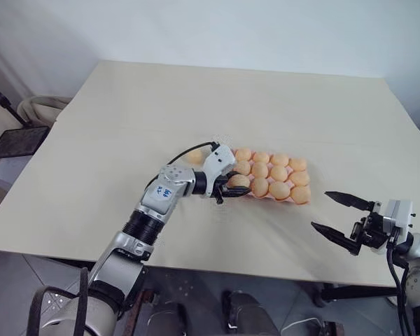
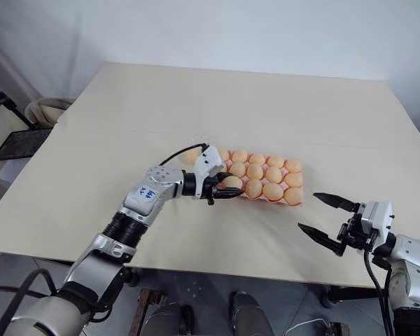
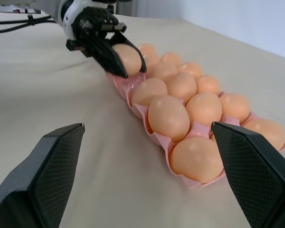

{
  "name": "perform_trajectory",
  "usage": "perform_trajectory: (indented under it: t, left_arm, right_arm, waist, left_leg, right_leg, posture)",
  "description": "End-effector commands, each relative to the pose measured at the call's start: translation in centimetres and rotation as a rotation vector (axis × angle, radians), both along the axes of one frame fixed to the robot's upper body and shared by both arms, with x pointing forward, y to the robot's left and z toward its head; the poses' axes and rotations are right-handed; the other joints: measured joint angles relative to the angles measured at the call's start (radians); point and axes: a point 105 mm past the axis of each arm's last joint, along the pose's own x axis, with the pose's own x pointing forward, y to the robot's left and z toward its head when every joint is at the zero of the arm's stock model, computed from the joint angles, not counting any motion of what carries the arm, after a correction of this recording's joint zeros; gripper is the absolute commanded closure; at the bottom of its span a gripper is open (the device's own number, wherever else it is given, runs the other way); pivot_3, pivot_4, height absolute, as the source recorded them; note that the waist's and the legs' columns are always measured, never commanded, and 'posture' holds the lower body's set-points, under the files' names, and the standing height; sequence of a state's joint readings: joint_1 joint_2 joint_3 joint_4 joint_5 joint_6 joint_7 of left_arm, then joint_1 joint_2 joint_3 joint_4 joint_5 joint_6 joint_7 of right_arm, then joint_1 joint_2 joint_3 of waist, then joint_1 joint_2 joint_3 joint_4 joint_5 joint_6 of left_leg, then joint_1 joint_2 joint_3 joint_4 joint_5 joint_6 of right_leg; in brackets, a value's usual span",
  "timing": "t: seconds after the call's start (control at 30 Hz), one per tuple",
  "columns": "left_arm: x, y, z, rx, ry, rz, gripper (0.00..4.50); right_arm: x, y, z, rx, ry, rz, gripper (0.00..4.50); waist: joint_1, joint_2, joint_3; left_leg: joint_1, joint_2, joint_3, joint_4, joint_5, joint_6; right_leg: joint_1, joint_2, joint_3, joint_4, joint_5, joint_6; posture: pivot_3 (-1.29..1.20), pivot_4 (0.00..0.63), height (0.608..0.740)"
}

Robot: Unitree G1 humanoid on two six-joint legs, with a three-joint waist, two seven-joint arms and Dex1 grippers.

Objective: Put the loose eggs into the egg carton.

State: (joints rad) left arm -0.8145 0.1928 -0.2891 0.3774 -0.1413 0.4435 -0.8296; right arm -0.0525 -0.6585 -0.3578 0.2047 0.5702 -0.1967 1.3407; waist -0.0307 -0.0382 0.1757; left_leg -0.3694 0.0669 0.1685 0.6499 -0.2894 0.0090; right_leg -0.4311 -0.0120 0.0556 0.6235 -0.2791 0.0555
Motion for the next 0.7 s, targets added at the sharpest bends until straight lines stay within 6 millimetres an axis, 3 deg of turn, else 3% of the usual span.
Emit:
perform_trajectory:
  t: [0.03, 0.13, 0.4, 0.53, 0.7]
  left_arm:
    - [0.2, -0.6, 1.6, -0.036, -0.051, -0.013, 0.93]
    - [0.4, -0.7, 2.0, -0.046, -0.069, 0.003, 0.01]
    - [1.2, 1.5, 5.8, -0.155, -0.119, 0.097, 0.01]
    - [2.3, 4.5, 9.3, -0.264, -0.171, 0.251, 0.01]
    - [3.9, 7.7, 10.6, -0.295, -0.211, 0.426, 0.01]
  right_arm:
    - [0.0, -0.3, 0.7, -0.001, -0.032, -0.018, 0.00]
    - [-0.1, -0.3, 0.7, -0.001, -0.028, -0.016, 0.00]
    - [-0.2, -0.5, 0.7, -0.003, -0.017, 0.000, 0.00]
    - [-0.2, -0.6, 0.5, 0.003, -0.004, 0.005, 0.00]
    - [0.1, -0.4, 0.3, 0.010, 0.003, 0.006, 0.00]
  waist:
    - [-0.001, 0.000, 0.000]
    - [-0.001, 0.000, 0.000]
    - [-0.003, 0.000, 0.000]
    - [-0.002, 0.000, 0.000]
    - [-0.001, 0.000, 0.000]
  left_leg:
    - [0.000, 0.000, 0.000, 0.000, 0.000, 0.000]
    - [0.001, 0.000, 0.000, 0.000, 0.000, 0.000]
    - [0.001, 0.000, 0.000, 0.001, 0.000, 0.000]
    - [0.001, 0.000, 0.000, 0.001, 0.000, 0.000]
    - [0.002, 0.000, 0.000, 0.001, 0.001, 0.000]
  right_leg:
    - [0.000, 0.000, 0.000, 0.000, 0.000, 0.000]
    - [0.000, 0.000, 0.000, 0.000, 0.000, 0.000]
    - [0.000, 0.000, 0.000, 0.002, 0.000, 0.000]
    - [0.000, 0.000, 0.000, 0.003, 0.000, 0.000]
    - [0.001, 0.000, 0.000, 0.003, 0.000, 0.000]
  posture:
    - [0.00, 0.150, 0.740]
    - [0.00, 0.150, 0.740]
    - [0.00, 0.150, 0.740]
    - [0.00, 0.150, 0.740]
    - [0.00, 0.150, 0.740]
